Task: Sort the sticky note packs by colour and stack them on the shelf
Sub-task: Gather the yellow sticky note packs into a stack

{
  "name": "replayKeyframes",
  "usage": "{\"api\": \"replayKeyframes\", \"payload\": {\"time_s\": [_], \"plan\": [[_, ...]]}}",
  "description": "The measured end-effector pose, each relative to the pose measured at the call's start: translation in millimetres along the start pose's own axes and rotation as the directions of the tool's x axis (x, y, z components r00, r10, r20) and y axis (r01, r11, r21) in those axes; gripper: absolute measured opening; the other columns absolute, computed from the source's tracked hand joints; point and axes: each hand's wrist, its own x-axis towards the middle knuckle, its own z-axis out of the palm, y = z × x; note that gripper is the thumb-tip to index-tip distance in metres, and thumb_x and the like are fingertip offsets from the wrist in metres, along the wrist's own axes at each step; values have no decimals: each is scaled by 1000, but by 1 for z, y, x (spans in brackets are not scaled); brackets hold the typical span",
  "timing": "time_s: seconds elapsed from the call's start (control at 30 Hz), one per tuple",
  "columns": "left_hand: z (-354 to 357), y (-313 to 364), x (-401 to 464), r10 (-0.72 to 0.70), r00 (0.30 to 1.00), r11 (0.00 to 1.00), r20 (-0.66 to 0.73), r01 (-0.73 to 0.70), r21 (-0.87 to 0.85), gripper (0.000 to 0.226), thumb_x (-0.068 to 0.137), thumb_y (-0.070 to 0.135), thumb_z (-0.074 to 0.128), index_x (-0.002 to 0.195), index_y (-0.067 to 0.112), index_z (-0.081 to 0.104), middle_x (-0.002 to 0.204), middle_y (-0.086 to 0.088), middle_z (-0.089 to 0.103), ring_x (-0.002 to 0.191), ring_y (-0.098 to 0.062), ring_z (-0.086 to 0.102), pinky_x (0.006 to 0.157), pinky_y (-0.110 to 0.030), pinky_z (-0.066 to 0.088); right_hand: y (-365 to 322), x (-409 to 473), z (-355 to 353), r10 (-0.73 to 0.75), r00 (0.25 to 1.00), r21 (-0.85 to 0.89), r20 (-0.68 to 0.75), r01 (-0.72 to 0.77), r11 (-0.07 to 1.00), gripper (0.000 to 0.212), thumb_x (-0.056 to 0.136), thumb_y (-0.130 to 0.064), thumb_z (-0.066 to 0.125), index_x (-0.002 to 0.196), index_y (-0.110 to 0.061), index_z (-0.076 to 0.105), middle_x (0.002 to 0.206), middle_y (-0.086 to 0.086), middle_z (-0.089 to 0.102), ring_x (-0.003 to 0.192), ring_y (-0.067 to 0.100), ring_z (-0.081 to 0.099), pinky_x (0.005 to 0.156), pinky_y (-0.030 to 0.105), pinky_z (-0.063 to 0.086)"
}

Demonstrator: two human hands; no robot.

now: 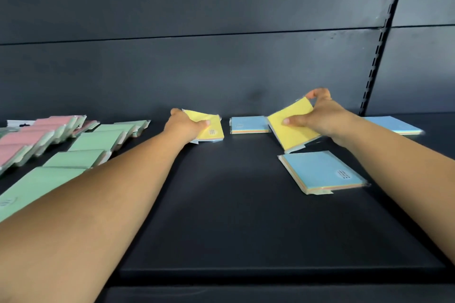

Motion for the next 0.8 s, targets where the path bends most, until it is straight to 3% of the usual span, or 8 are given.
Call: {"api": "replayKeyframes", "payload": {"time_s": [0.07,0.2,0.4,0.53,0.57,0.63,0.73,0.8], "plan": [[-1,-4,5,27,999,996,28,-29,82,65,79,46,65,131,11,44,130,-5,53,118,-29,50,100,-39,42,1,0,1,20,1000,179,15,-22,984,58,83,-25,68,131,-23,35,119,6,55,101,23,55,86,35,46],[-7,-14,11,14,998,974,57,-26,224,69,79,55,59,133,14,48,136,-8,48,126,-29,43,106,-39,36,-3,-5,-1,-7,994,432,113,-43,901,28,91,-11,55,118,-19,51,105,6,61,80,16,60,61,29,48],[-11,-15,5,24,996,957,80,-46,286,64,87,50,53,134,8,42,139,-11,45,128,-31,40,103,-35,34,-9,-10,-1,-2,977,611,213,-131,781,23,92,3,46,108,-14,52,88,5,61,77,18,61,61,35,51],[-19,1,-12,91,995,897,-29,-69,437,62,90,56,41,128,8,47,137,-13,45,129,-32,36,103,-37,32,-15,-15,3,3,972,681,234,-166,713,22,91,8,45,92,-13,51,86,8,61,73,19,63,55,38,57],[-21,9,-17,142,990,922,-28,-122,367,58,91,55,38,122,9,53,133,-11,50,126,-30,40,102,-36,32,-17,-16,4,0,972,708,236,-172,685,21,90,8,46,90,-12,50,85,9,61,72,20,64,53,37,58],[-24,26,-38,171,980,985,101,-171,-10,48,91,55,40,104,14,61,115,-1,60,115,-22,51,100,-34,35,-24,-20,8,-21,967,766,253,-187,615,20,90,8,46,87,-11,50,83,10,62,65,20,67,49,36,58],[-24,44,-73,208,885,894,417,1,-448,25,89,43,54,87,19,61,88,5,66,91,-11,61,92,-29,43,-36,-29,18,-86,948,818,306,-215,534,15,91,6,45,90,-7,52,83,10,65,55,17,70,51,35,58],[-25,48,-78,230,886,796,402,66,-601,7,88,22,61,86,16,58,80,2,66,77,-10,63,81,-26,48,-41,-33,23,-120,942,817,313,-203,540,15,91,4,48,84,-9,52,82,9,65,60,18,70,59,35,58]]}}
